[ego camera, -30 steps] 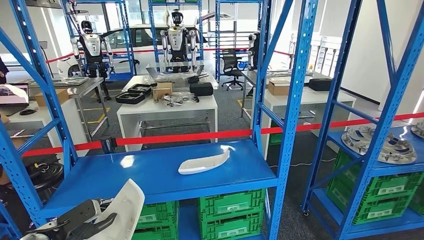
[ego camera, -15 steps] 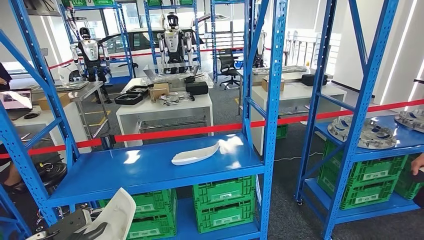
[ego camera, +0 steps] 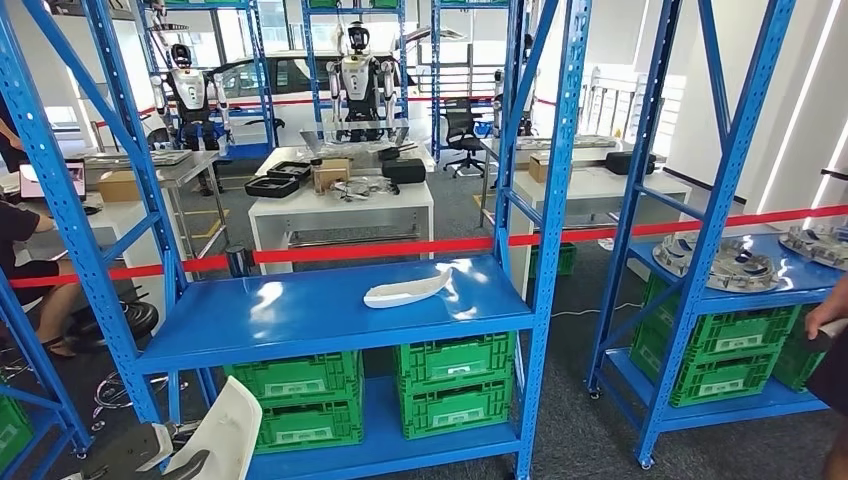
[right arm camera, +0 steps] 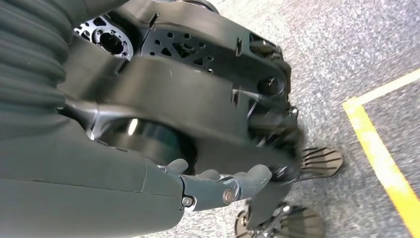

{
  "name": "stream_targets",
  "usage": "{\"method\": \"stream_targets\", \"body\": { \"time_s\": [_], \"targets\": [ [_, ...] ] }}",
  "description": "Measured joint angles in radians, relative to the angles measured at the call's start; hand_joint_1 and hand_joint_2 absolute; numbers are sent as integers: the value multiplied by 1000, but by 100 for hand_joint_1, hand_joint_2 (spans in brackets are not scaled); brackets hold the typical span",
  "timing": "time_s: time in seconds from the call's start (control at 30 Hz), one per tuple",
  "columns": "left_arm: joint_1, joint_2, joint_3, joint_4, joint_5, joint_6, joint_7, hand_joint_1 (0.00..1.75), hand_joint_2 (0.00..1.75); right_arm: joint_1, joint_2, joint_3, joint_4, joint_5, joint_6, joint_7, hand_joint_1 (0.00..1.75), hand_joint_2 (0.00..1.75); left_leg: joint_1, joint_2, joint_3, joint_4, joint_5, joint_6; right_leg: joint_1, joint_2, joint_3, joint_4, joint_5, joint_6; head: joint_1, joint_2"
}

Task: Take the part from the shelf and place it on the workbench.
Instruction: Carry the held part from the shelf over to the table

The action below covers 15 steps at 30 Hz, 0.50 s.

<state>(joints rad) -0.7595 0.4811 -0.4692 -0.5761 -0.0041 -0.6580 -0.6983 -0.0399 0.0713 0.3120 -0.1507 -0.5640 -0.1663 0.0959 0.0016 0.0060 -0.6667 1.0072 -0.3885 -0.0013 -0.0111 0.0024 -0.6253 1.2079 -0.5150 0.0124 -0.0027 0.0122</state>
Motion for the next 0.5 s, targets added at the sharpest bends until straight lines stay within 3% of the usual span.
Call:
{"method": "stream_targets", "body": {
  "time_s": [0.07, 0.1, 0.17, 0.2, 0.27, 0.33, 0.37, 0.4, 0.43, 0.5],
  "targets": [
    [6, -6, 14, -17, 22, -11, 10, 175, 175, -5, 2, 0, 0, -2, -5, 0, 0, 175, -1, 0, -25, 17, 15, -12, 3, 2, 86, -125, -29, -12, -1, 0],
    [11, -9, 23, -30, 42, -21, 16, 175, 175, -6, 4, 0, 0, -4, -7, -1, 0, 175, -1, 0, -30, 19, 23, -18, 6, 4, 104, -159, -46, -19, -2, 0],
    [32, -17, 46, -67, 105, -46, 30, 175, 175, -4, 9, 0, 0, -9, -12, -2, 0, 175, 0, 0, -33, 15, 40, -31, 6, 4, 96, -170, -36, -35, -2, 0],
    [52, -22, 60, -93, 141, -55, 40, 175, 175, -3, 10, 0, 0, -13, -14, -4, 0, 175, 1, -1, -38, 17, 32, -37, 5, 4, 90, -171, -25, -43, -3, 0],
    [101, -33, 86, -153, 200, -56, 63, 175, 175, -1, 14, 0, 0, -17, -16, -6, 0, 175, 4, -3, -58, 74, -39, -50, -1, 1, 72, -178, 1, -55, -6, -1],
    [143, -46, 103, -207, 226, -49, 79, 175, 175, 0, 17, 0, 0, -18, -17, -6, 0, 175, 7, -4, -81, 196, -138, -59, -1, 0, 47, -178, 23, -58, -9, -1],
    [159, -51, 108, -227, 231, -47, 83, 175, 175, 0, 18, 0, 0, -18, -17, -6, 0, 175, 8, -4, -85, 251, -162, -62, 0, 0, 33, -176, 33, -58, -10, -1],
    [174, -55, 113, -245, 234, -44, 87, 175, 175, 0, 18, 0, 0, -18, -18, -6, 0, 175, 9, -4, -77, 282, -163, -64, 0, -1, 19, -175, 44, -57, -10, -1],
    [186, -59, 118, -261, 238, -43, 89, 175, 175, 0, 18, 0, 0, -18, -18, -6, 0, 175, 10, -4, -54, 282, -147, -64, 0, -1, 4, -173, 54, -55, -11, -1],
    [201, -68, 132, -292, 252, -38, 91, 175, 175, 0, 19, 0, 0, -21, -19, -6, 0, 175, 11, -5, 36, 186, -111, -58, 0, -1, -20, -171, 73, -49, -11, -1]
  ]
}}
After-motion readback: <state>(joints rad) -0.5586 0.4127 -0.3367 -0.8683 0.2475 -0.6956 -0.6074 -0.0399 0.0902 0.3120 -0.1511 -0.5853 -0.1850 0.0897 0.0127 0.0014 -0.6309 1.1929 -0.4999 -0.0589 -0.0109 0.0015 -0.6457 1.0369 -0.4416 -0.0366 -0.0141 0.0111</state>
